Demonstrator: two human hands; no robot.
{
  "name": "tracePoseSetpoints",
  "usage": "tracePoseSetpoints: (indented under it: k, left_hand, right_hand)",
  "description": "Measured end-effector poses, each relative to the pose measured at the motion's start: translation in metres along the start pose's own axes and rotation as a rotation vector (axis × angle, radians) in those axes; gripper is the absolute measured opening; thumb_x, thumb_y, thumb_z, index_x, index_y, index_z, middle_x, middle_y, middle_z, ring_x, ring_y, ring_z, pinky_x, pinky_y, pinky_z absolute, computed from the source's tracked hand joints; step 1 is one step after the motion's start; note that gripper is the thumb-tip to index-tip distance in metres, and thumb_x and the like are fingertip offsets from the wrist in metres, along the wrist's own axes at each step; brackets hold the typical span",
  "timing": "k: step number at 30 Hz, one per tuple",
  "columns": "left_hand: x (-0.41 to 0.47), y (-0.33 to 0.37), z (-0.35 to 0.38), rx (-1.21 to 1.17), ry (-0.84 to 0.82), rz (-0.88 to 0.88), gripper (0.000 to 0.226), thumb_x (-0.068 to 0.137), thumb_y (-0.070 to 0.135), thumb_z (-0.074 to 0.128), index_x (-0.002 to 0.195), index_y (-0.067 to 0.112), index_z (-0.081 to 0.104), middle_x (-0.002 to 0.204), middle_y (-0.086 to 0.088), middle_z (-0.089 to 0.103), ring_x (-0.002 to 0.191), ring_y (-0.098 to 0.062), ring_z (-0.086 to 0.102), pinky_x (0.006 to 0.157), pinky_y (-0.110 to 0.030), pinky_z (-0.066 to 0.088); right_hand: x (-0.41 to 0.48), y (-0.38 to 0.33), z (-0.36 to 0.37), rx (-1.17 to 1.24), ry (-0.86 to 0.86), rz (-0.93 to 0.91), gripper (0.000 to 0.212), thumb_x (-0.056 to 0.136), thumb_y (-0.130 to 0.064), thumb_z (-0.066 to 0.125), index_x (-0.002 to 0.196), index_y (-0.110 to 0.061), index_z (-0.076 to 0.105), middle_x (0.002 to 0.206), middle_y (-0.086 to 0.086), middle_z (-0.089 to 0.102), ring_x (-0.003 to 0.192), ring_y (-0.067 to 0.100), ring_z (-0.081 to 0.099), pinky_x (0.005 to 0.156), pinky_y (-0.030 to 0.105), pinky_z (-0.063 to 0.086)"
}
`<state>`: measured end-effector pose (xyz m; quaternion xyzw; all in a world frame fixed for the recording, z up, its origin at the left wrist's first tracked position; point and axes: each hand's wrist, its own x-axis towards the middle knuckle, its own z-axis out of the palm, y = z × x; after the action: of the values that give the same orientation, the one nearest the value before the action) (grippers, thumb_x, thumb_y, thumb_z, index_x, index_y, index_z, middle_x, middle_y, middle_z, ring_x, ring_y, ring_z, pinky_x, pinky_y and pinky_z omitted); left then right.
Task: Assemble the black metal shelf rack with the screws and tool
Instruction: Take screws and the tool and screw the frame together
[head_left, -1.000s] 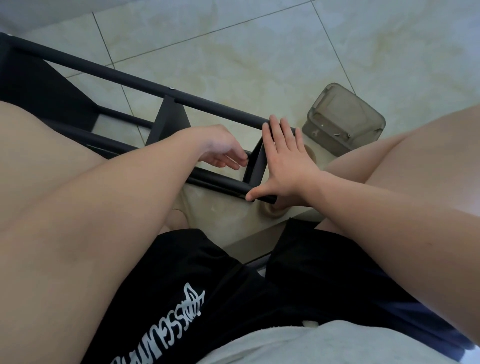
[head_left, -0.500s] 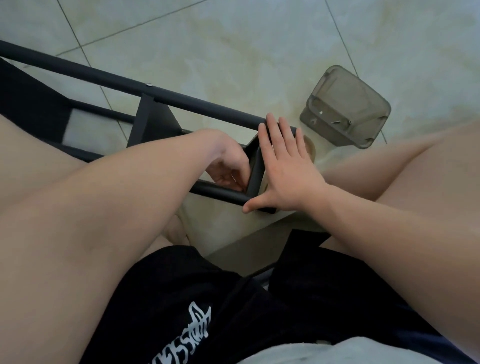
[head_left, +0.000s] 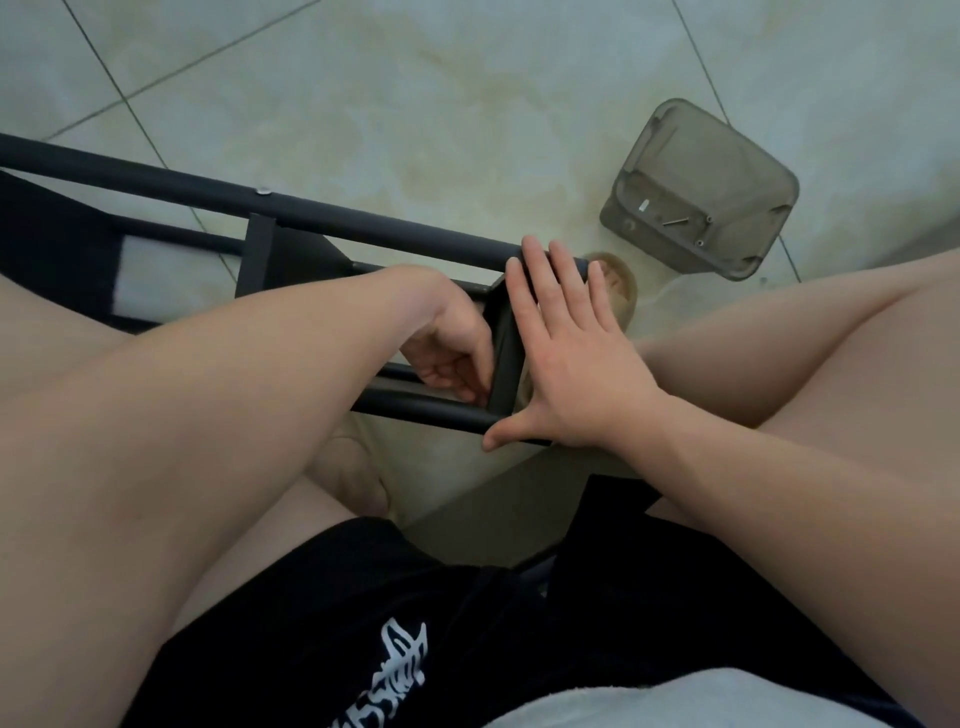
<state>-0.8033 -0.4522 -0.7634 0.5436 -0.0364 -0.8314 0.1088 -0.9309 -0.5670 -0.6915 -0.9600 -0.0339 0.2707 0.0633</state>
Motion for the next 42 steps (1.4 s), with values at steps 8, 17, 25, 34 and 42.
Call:
tracePoseSetpoints:
  k: [8, 17, 25, 34, 42]
  left_hand:
    - [0.0018, -0.003, 0.0028, -0.053, 0.027, 0.003, 0.01, 0.093, 0.01, 0.062, 0.089, 0.01, 0.07, 0.073, -0.001, 0.069, 0.066, -0.009, 0.062, 0.063, -0.019, 0.048]
    - [-0.0004, -0.0074, 0.0015, -0.058, 0.023, 0.029, 0.011, 0.091, 0.01, 0.062, 0.087, 0.011, 0.073, 0.078, -0.001, 0.07, 0.071, -0.011, 0.065, 0.07, -0.023, 0.048]
    - [0.0023, -0.0075, 0.0024, 0.009, 0.066, 0.023, 0.008, 0.091, 0.015, 0.066, 0.098, 0.013, 0.07, 0.082, 0.002, 0.07, 0.071, -0.008, 0.062, 0.067, -0.021, 0.042]
    - [-0.0039, -0.0053, 0.0052, 0.029, 0.071, 0.022, 0.008, 0.092, 0.019, 0.063, 0.092, 0.016, 0.071, 0.081, 0.005, 0.071, 0.075, -0.01, 0.062, 0.072, -0.025, 0.041]
    - [-0.0056, -0.0013, 0.0042, 0.033, 0.088, 0.019, 0.013, 0.091, 0.009, 0.063, 0.103, 0.01, 0.07, 0.079, 0.001, 0.072, 0.078, -0.011, 0.063, 0.069, -0.021, 0.043]
  right_hand:
    - [-0.0008, -0.0009, 0.0001, -0.007, 0.008, 0.001, 0.161, 0.049, -0.099, 0.056, 0.159, -0.004, -0.013, 0.166, 0.016, -0.026, 0.153, 0.034, -0.025, 0.122, 0.05, -0.016]
    - [-0.0009, -0.0024, -0.0011, 0.002, 0.004, 0.006, 0.162, 0.049, -0.098, 0.059, 0.159, -0.005, -0.014, 0.165, 0.015, -0.027, 0.152, 0.034, -0.027, 0.123, 0.051, -0.015]
    - [-0.0008, -0.0034, -0.0019, -0.008, -0.006, 0.008, 0.163, 0.049, -0.098, 0.06, 0.159, -0.004, -0.014, 0.165, 0.015, -0.027, 0.152, 0.034, -0.026, 0.123, 0.052, -0.014]
    - [-0.0005, -0.0032, -0.0013, -0.003, -0.012, 0.007, 0.162, 0.048, -0.098, 0.059, 0.159, -0.005, -0.015, 0.165, 0.015, -0.028, 0.152, 0.034, -0.028, 0.123, 0.053, -0.014]
    - [-0.0006, -0.0035, -0.0019, -0.002, -0.016, 0.005, 0.162, 0.049, -0.097, 0.06, 0.159, -0.005, -0.016, 0.165, 0.015, -0.029, 0.152, 0.034, -0.027, 0.124, 0.054, -0.011]
